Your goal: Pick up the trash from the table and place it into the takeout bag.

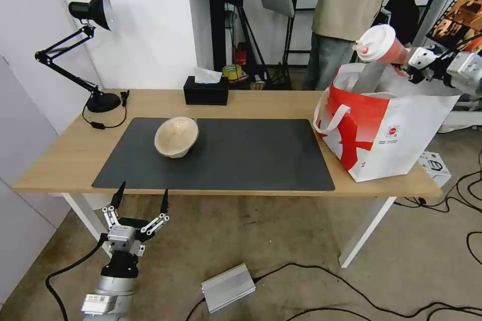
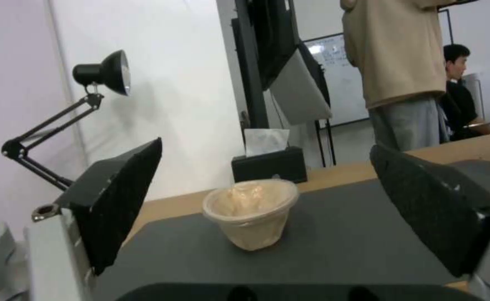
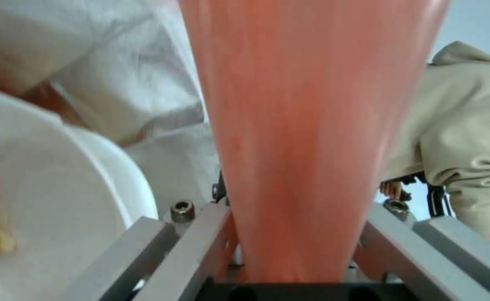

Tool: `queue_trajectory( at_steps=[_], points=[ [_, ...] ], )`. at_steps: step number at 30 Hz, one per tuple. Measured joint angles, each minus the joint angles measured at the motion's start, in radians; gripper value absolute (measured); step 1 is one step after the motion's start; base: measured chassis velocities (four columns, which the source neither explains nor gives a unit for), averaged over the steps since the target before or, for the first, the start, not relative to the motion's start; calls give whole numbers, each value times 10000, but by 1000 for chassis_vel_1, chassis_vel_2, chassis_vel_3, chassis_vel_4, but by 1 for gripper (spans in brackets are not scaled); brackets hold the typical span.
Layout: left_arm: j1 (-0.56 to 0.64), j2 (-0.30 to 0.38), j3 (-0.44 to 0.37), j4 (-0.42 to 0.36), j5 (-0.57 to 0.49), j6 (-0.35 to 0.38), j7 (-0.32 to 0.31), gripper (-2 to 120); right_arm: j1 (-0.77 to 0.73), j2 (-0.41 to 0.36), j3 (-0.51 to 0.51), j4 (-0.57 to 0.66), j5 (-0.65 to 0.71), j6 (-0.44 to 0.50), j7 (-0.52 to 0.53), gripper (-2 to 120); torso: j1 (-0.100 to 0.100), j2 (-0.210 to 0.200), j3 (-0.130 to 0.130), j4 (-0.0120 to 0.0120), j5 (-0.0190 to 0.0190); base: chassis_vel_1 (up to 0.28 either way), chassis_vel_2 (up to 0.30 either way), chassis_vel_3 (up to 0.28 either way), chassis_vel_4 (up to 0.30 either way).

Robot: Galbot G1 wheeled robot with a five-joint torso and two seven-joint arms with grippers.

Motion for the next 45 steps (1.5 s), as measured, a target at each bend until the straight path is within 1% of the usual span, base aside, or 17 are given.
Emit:
queue_trajectory(
  at_steps=[5, 17, 22, 28, 30, 34, 39, 45],
  points=[
    [21, -5, 15, -21, 8, 0, 12, 100, 72, -9, -13, -294, -260, 124, -84, 8, 0, 2, 0, 1, 0, 0, 0, 0, 0],
    [139, 16, -20, -99, 2, -37, 26, 100, 698, 219, -474, -1032, -997, 403, -213, 8, 0, 2, 0, 1, 1, 0, 0, 0, 0],
    [149, 24, -31, -110, -7, -53, 28, 100, 980, 313, -745, -1264, -1084, 426, -214, 8, 0, 2, 0, 2, 0, 0, 0, 0, 0],
    [141, 28, -29, -118, -17, -58, 32, 100, 1624, 461, -1467, -1709, -1134, 529, -233, 8, 0, 1, 1, 1, -1, 0, 0, 0, 0],
    [139, 30, -29, -118, -19, -57, 31, 100, 1685, 486, -1539, -1775, -1150, 559, -239, 8, 0, 2, 0, 1, -1, 0, 0, 0, 0],
    [136, 54, -38, -119, -34, -58, 32, 100, 2127, 843, -2012, -2408, -1383, 743, -299, 8, 0, 1, 1, 1, 0, 0, 0, 0, 0],
    [145, 58, -63, -116, -58, -61, 33, 100, 2314, 1078, -2181, -2772, -1520, 797, -381, 8, 0, 1, 0, 2, -1, 0, 0, 0, 0],
    [140, 68, -101, -101, -96, -65, 34, 100, 2332, 1098, -2287, -2800, -1540, 813, -421, 8, 0, 1, 1, 1, -1, 0, 0, 0, 0]
  ],
)
